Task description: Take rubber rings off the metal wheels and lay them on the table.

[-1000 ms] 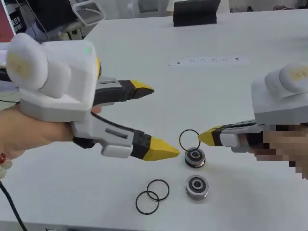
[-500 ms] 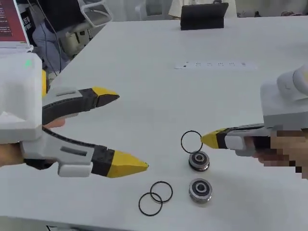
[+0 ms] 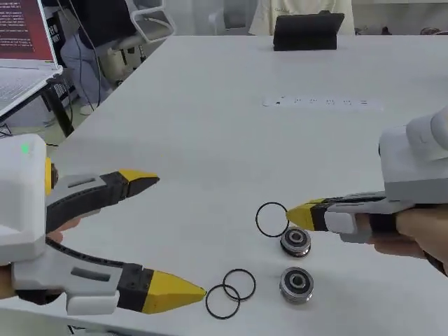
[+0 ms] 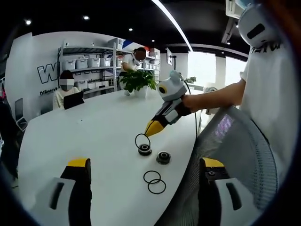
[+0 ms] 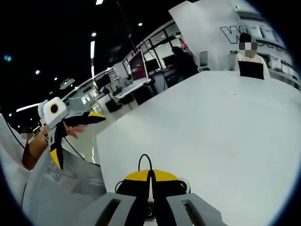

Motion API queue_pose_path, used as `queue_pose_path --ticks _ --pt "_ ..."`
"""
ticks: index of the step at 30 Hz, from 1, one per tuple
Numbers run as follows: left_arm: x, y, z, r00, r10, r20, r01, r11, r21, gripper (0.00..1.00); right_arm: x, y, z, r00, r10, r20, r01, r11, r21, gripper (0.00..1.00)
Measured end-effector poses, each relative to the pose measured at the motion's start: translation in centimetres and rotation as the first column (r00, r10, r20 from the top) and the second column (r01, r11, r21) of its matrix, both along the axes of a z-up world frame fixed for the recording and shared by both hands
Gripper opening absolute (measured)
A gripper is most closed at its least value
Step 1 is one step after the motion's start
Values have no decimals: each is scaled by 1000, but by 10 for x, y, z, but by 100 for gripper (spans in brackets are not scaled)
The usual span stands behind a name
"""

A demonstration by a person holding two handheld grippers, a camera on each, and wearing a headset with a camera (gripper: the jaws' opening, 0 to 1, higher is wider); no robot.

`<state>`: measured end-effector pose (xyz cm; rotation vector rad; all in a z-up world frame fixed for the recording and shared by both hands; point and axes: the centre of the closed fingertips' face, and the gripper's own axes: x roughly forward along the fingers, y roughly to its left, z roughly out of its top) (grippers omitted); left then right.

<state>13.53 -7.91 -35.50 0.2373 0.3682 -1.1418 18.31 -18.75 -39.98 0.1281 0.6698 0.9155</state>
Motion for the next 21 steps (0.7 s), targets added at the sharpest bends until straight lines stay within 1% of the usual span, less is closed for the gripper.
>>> queue_pose_path --ticks 1,3,4,5,9,11,13,14,17,21 --pt "0 1 -3 1000 4 -1 -4 1000 10 92 -1 1 0 1000 4 0 -4 1000 1 0" --pt "0 1 -7 1000 8 13 -8 1000 22 92 -3 5 1 1000 14 1 -14 1000 2 0" --pt "-1 0 -9 1000 5 8 -5 1000 24 92 -4 6 1 1000 19 -1 -19 1000 3 0" --pt "-3 -1 -11 1000 4 -10 -4 1000 19 92 -5 7 0 1000 23 -2 -23 1000 3 0" --pt "-5 -6 -16 1000 13 -19 -13 1000 7 93 -9 13 -2 999 46 -5 -46 999 -8 0" --pt "-7 -12 -18 999 14 -29 -14 1000 -15 94 -11 15 -5 998 56 -7 -56 998 -15 0" --pt "-11 -14 -21 999 4 -50 -5 1000 -19 94 -13 18 -8 998 68 -14 -68 997 -21 0" --pt "-13 -15 -23 998 0 -61 -1 1000 -13 94 -15 19 -10 997 79 -20 -79 996 -27 0" --pt "-14 -14 -24 998 -4 -57 4 1000 -5 94 -19 22 -16 995 98 -28 -99 994 -45 0" --pt "-15 -15 -26 998 -2 -64 1 1000 -10 94 -22 23 -26 993 110 -46 -113 991 -70 0"
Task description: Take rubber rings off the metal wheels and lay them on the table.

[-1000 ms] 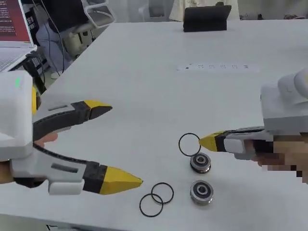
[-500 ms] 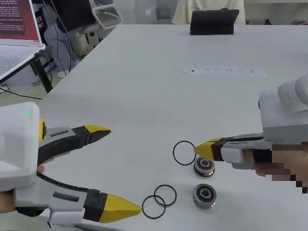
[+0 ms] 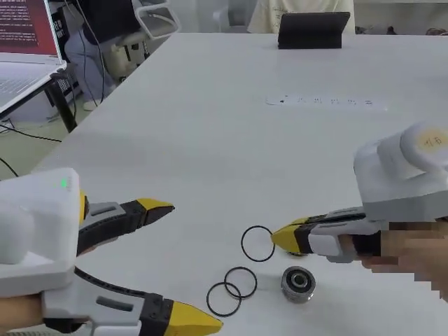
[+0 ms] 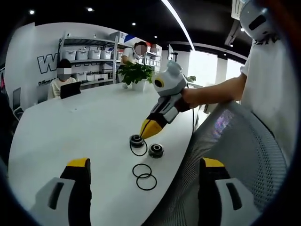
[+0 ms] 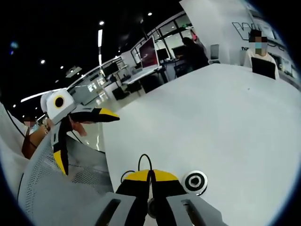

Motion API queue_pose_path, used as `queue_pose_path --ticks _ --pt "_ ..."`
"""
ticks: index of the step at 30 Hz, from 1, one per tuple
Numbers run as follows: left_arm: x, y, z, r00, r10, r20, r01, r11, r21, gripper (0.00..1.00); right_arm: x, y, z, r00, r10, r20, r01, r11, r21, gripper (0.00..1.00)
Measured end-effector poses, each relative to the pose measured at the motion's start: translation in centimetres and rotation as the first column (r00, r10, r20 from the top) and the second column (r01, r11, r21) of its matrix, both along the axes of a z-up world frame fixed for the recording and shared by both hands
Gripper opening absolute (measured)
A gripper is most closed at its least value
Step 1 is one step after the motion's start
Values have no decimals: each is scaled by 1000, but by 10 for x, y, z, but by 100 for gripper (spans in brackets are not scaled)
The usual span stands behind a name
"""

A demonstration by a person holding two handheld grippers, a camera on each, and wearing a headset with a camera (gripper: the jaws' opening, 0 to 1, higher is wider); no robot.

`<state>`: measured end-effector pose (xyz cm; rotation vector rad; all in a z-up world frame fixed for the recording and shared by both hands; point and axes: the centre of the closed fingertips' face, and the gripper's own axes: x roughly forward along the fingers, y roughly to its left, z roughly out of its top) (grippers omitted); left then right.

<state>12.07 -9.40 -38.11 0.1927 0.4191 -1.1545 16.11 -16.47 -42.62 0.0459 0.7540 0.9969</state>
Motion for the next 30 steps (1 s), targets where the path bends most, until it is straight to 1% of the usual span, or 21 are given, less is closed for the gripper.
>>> queue_pose_path --ticks 3,7,13,17,20,21,25,28,30 --pt "-1 -1 -2 1000 -3 -7 3 1000 -1 95 -1 0 -6 1000 7 -6 -8 1000 -15 0" --pt "1 1 -1 1000 12 -3 -12 1000 -10 96 -4 4 -13 1000 16 -17 -17 999 -31 0" --pt "4 3 -1 999 36 -16 -36 999 -18 92 -6 7 -25 999 19 -33 -20 999 -45 0" --pt "5 5 -1 999 45 -15 -46 999 -17 91 -5 8 -28 999 7 -43 -8 999 -35 0" --pt "5 4 -1 999 44 -21 -45 999 -23 91 -6 11 -30 998 -5 -62 4 1000 -18 0" --pt "5 4 -1 999 44 -20 -45 999 -24 91 -6 11 -31 998 -5 -63 4 1000 -20 0" --pt "6 5 -2 999 51 -19 -52 998 -18 91 -4 6 -37 998 -21 -51 18 998 -59 0" --pt "6 5 -1 998 56 -27 -57 998 -27 90 -4 5 -39 998 -23 -61 20 998 -59 0" --pt "6 5 0 998 57 -26 -57 998 -31 90 -4 4 -39 998 -26 -59 22 998 -62 0"
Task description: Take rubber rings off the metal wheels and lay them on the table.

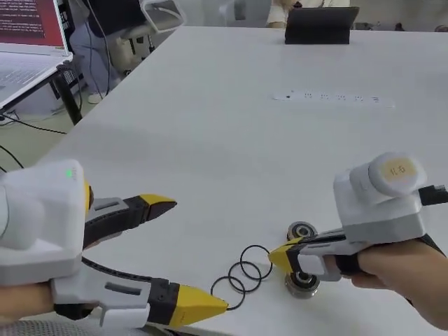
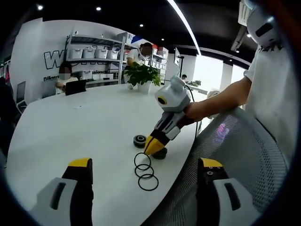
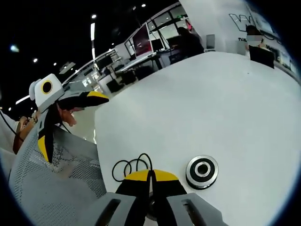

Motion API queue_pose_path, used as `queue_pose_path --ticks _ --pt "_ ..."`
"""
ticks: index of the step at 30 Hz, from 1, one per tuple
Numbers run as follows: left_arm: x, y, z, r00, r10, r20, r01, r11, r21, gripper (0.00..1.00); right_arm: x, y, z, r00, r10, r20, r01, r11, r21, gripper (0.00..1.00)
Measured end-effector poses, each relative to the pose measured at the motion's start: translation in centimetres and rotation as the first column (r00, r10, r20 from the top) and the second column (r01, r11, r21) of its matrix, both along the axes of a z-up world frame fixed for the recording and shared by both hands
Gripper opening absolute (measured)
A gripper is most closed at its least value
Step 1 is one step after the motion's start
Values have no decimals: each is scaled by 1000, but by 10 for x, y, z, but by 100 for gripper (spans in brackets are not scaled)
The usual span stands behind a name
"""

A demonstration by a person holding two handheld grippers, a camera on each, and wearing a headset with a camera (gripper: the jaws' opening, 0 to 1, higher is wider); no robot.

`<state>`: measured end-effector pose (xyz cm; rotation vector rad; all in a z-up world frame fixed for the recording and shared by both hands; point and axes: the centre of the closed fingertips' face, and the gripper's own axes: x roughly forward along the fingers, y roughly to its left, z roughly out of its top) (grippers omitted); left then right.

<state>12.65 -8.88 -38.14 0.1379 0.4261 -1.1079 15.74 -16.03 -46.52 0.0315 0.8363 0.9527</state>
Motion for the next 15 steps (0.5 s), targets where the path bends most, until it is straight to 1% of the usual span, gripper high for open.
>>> queue_pose_path --ticks 7,10,15 --pt "1 1 0 1000 8 -2 -8 1000 -4 89 2 -1 -1 1000 1 20 -1 1000 -21 1" --pt "1 2 0 1000 13 -1 -13 1000 -4 89 0 -1 -2 1000 11 18 -10 999 -34 1" --pt "2 3 0 1000 22 -3 -22 1000 -3 89 2 -3 -2 999 21 40 -19 998 -59 1"
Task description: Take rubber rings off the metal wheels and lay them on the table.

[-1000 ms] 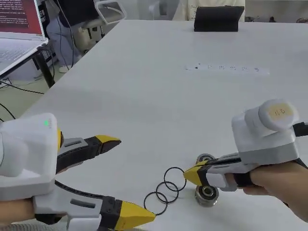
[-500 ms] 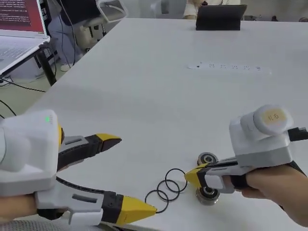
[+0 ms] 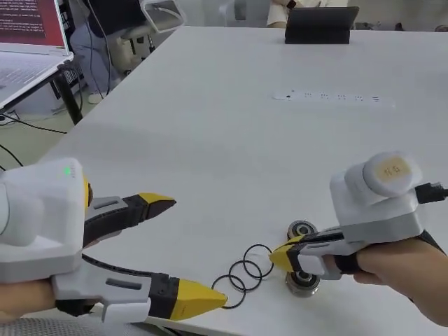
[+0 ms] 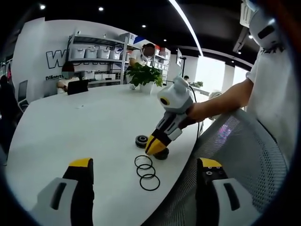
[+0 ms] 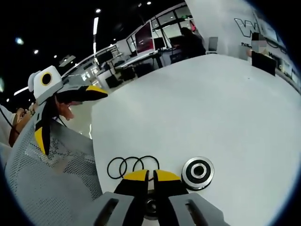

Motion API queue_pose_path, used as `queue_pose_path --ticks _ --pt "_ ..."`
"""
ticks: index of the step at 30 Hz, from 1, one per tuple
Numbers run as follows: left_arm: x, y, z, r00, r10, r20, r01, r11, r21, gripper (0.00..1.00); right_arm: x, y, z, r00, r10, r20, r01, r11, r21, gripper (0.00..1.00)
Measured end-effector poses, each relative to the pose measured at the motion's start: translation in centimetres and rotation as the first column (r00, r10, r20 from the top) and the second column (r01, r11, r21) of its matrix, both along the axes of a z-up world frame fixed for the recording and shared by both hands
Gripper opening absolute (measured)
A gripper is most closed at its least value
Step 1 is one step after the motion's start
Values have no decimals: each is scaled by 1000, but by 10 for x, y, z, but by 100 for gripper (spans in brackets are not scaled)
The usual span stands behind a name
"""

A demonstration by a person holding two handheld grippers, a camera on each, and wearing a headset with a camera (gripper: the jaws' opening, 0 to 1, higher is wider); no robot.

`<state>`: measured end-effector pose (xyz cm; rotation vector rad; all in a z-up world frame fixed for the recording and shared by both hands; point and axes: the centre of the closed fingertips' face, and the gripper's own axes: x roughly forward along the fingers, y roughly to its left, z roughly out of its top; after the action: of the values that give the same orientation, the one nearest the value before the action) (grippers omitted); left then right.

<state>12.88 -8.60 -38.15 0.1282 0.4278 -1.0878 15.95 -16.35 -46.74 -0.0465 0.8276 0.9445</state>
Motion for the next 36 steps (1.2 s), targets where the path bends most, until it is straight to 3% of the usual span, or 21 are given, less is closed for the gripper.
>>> queue_pose_path --ticks 11,20,27,30,36 --pt "0 1 -2 1000 6 -4 -6 1000 9 87 9 -6 11 999 -26 27 26 1000 15 1" --pt "1 2 -2 1000 9 -4 -9 1000 18 87 19 -10 40 994 -47 96 42 997 57 3" --pt "0 2 -4 1000 9 -12 -9 1000 22 89 27 -19 61 982 -44 183 32 997 64 6" --pt "-2 2 -6 999 3 -33 -2 1000 26 88 30 -26 66 980 -52 194 38 996 78 7" --pt "-4 1 -9 999 -9 -42 10 999 38 88 36 -40 69 975 -91 201 74 993 90 8"
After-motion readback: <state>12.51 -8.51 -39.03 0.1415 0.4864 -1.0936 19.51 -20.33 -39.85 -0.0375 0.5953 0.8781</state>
